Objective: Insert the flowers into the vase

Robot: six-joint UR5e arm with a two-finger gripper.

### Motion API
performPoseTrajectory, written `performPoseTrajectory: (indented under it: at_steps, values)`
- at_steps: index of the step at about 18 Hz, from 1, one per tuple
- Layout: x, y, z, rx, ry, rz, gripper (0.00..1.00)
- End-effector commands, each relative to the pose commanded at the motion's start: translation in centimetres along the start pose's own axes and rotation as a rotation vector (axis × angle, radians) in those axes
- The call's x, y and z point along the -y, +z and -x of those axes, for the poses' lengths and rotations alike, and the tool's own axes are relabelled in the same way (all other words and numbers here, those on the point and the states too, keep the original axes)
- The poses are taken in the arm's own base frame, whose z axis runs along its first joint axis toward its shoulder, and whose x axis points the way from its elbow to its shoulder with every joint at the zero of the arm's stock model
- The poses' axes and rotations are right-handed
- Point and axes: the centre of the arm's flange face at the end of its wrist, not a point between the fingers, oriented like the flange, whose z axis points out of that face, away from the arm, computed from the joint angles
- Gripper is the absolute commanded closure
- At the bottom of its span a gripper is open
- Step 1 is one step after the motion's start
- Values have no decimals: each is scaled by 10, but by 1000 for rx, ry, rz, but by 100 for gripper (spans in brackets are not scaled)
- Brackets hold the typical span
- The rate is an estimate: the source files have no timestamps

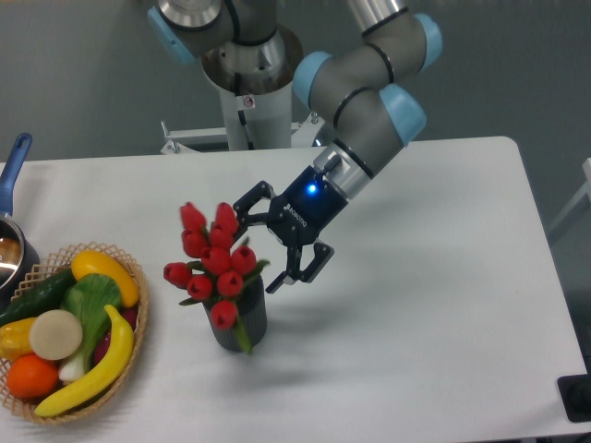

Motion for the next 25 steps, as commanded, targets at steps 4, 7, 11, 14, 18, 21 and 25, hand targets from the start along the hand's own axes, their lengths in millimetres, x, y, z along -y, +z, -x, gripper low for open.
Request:
performPoseTrajectory:
  at_steps: [4, 7, 11, 14, 18, 21, 25]
  values:
    - [-8, -26, -3, 93, 28, 249, 0]
    - [-22, -57, 12, 156, -2, 281, 0]
    - [-24, -86, 15, 224, 4, 376, 0]
    - [-10, -118, 19, 298, 79, 562, 0]
    - [0, -137, 18, 301, 159, 650, 0]
    - [6, -168, 27, 229, 205, 704, 0]
    - [16, -208, 37, 129, 248, 726, 0]
